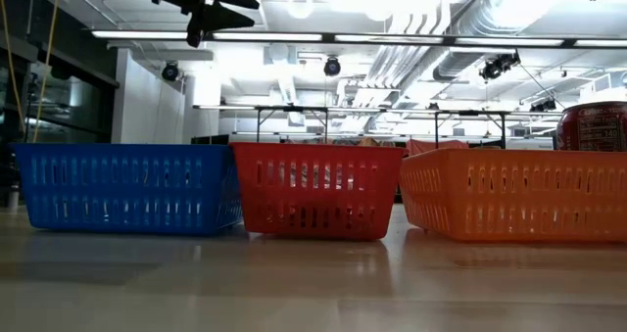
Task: Sort candy
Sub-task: Put the red candy pack into the red bin
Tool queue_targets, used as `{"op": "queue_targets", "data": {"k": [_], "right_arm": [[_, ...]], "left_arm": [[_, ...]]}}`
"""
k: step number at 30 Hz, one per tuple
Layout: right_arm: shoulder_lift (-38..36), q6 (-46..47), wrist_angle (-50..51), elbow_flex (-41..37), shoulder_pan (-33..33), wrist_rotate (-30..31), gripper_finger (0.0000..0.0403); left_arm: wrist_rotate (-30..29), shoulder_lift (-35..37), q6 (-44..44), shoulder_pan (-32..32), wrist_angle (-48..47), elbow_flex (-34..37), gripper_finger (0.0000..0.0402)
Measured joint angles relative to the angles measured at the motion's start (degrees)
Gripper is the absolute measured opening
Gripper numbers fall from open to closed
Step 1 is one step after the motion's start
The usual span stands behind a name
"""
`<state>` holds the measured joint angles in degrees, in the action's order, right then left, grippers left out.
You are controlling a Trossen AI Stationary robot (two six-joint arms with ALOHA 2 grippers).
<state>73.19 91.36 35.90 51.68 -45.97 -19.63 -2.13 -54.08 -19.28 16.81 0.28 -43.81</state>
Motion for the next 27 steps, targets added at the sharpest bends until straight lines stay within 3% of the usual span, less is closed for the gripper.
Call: {"op": "queue_targets", "data": {"k": [8, 23, 27], "right_arm": [[11.41, 12.37, 10.44, 0.00, -6.38, -7.87, 0.0204], [25.25, 9.19, 11.06, 0.00, -6.69, -12.53, 0.0200], [26.56, 4.97, 11.14, 0.00, -6.69, -13.41, 0.0146]], "left_arm": [[0.00, 0.00, -0.03, 0.01, 0.01, 0.00, 0.0149], [0.02, 0.00, -0.05, 0.01, 0.01, 0.00, 0.0149], [0.02, 0.00, -0.05, 0.04, 0.01, 0.00, 0.0149]]}}
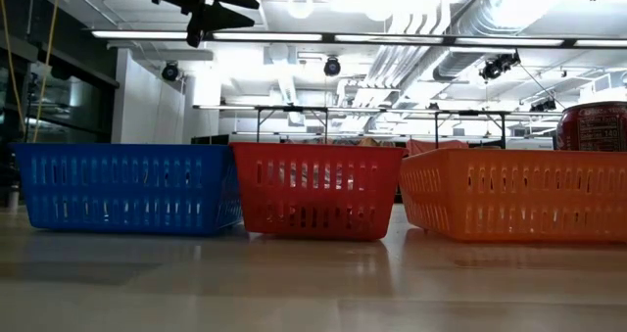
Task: Sort candy
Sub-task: Put the red candy pack into the red bin
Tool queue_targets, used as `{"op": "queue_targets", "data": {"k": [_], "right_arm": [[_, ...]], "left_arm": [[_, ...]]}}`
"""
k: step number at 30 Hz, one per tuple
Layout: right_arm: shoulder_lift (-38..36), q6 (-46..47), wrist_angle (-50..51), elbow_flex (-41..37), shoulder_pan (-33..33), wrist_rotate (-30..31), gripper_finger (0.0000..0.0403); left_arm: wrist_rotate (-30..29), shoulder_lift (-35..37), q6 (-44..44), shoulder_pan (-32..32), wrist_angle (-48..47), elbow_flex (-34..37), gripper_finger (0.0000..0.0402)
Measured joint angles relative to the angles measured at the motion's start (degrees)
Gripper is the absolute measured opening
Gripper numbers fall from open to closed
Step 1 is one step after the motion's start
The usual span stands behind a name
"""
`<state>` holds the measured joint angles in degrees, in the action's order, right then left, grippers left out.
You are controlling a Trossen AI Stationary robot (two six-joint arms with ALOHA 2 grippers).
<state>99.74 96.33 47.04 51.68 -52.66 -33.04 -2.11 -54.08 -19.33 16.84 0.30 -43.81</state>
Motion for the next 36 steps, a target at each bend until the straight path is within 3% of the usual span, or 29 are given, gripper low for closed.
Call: {"op": "queue_targets", "data": {"k": [3, 5, 10, 17, 22, 31, 36], "right_arm": [[-0.34, -1.93, 0.07, 0.00, 0.00, -0.11, 0.0048], [-1.08, -2.85, -0.26, 0.00, 0.00, -0.10, 0.0015], [-4.72, -2.97, 4.07, 1.58, 0.00, 0.61, 0.0004], [-11.83, -2.87, 17.02, 8.71, 0.00, 7.57, 0.0001], [-14.86, 4.88, 14.48, 9.03, 0.00, 8.70, 0.0008], [-13.40, 17.01, 4.51, 9.01, -1.01, 15.26, 0.0010], [-12.72, 18.75, 4.57, 9.01, -1.01, 15.41, 0.0013]], "left_arm": [[0.00, -0.01, 0.00, 0.00, 0.00, 0.00, 0.0149], [0.00, 0.00, 0.36, 0.00, 0.00, 0.00, 0.0149], [0.00, 0.00, 1.92, 0.00, 0.00, 0.00, 0.0149], [-1.66, 0.00, 1.97, 0.00, 0.00, 0.00, 0.0149], [-3.41, 0.00, 2.01, 0.00, 0.00, 0.00, 0.0149], [-3.45, -0.01, 1.99, 0.00, 0.00, 0.00, 0.0149], [-3.45, 0.00, 2.01, 0.00, 0.04, 0.00, 0.0149]]}}
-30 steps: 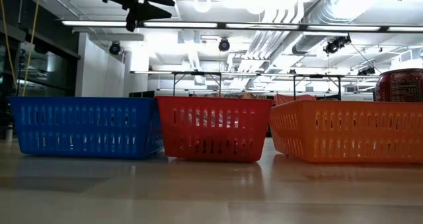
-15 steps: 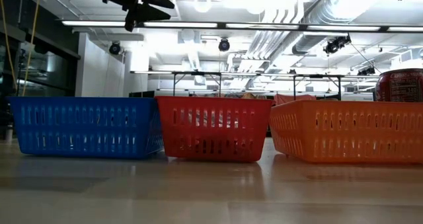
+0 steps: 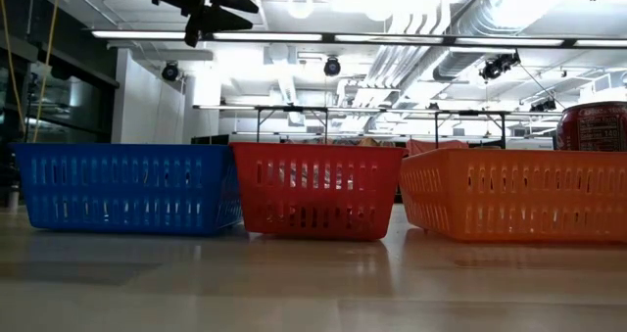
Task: Sort candy
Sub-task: Put the red candy pack into the red bin
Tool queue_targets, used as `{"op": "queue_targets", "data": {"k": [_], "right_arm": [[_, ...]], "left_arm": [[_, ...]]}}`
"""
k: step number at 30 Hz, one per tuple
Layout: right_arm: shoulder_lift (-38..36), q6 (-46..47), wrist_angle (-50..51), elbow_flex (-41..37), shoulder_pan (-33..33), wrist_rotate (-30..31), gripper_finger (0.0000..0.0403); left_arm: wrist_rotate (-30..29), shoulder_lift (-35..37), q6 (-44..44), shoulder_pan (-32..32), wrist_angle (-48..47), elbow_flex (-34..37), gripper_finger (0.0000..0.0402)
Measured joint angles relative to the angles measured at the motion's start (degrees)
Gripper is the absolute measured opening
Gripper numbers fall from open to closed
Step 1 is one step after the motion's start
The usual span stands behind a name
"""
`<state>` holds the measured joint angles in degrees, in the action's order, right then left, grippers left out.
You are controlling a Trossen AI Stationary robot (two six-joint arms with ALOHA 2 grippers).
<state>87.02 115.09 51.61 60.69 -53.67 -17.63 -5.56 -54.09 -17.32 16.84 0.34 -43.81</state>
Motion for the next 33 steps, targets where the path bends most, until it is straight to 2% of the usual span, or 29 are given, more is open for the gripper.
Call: {"op": "queue_targets", "data": {"k": [3, 6, 10, 14, 22, 33], "right_arm": [[0.00, 1.10, -0.02, -0.01, 0.00, -0.02, 0.0037], [0.00, 1.90, -0.02, 0.00, 0.00, -0.20, 0.0079], [0.00, -0.76, -0.01, -0.02, 0.00, -0.15, 0.0139], [0.00, -2.53, -0.04, -0.02, 0.00, -1.20, 0.0175], [0.02, -4.19, -1.26, -0.04, 0.01, -3.81, 0.0185], [0.04, -7.56, -0.68, -0.07, 0.04, -3.56, 0.0185]], "left_arm": [[0.08, 0.00, -0.01, 0.00, -0.01, 0.00, 0.0149], [0.76, 0.00, -0.02, 0.00, -0.02, 0.00, 0.0149], [0.83, -0.02, -0.02, 0.00, -0.02, 0.00, 0.0149], [1.00, 0.00, -0.02, 0.00, -0.06, 0.00, 0.0149], [5.75, -0.01, 0.00, -0.02, -0.03, 0.00, 0.0149], [5.98, -0.01, 2.02, 0.00, -0.04, 0.00, 0.0149]]}}
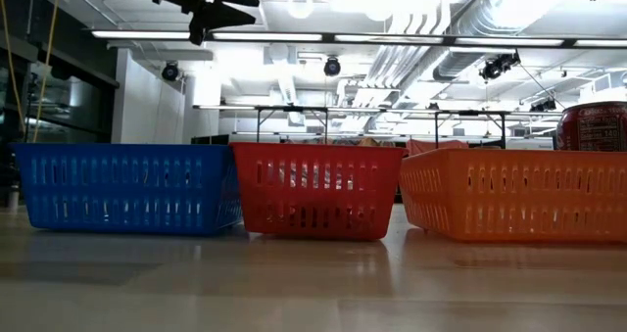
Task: Sort candy
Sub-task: Put the red candy pack into the red bin
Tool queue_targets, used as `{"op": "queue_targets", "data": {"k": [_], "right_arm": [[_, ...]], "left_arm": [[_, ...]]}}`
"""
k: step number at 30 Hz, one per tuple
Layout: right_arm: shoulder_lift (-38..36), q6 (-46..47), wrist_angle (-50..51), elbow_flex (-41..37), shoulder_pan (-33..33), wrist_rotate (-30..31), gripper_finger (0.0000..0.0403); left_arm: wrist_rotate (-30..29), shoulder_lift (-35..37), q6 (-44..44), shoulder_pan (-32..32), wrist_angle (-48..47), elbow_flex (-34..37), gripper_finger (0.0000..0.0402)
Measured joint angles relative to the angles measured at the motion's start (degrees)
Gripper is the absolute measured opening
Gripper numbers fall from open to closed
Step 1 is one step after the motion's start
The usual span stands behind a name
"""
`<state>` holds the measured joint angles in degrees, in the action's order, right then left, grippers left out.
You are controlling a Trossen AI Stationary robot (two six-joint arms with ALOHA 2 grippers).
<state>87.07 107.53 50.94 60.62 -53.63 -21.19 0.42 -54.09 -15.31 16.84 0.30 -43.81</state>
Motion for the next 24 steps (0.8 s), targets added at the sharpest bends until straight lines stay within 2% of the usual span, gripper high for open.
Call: {"op": "queue_targets", "data": {"k": [6, 12, 15, 19, 24], "right_arm": [[0.00, 3.41, -0.80, 0.00, 0.00, -3.66, 0.0185], [0.00, 16.85, -3.31, 0.00, 0.05, -5.09, 0.0185], [0.48, 17.97, -2.86, 0.00, 1.18, -9.78, 0.0185], [2.93, 17.28, -0.33, 0.00, 2.49, -10.66, 0.0185], [8.72, 14.40, 0.15, 0.00, 3.28, -10.82, 0.0185]], "left_arm": [[3.19, 0.01, 2.80, 0.00, -0.02, 0.00, 0.0149], [17.01, -0.01, 7.48, 1.58, -0.02, 0.01, 0.0149], [21.88, 0.00, 6.81, 2.77, -0.16, 0.01, 0.0149], [24.66, -0.01, 7.01, 4.02, -0.24, 0.01, 0.0149], [24.72, 0.01, 8.41, 5.05, -1.15, 0.02, 0.0149]]}}
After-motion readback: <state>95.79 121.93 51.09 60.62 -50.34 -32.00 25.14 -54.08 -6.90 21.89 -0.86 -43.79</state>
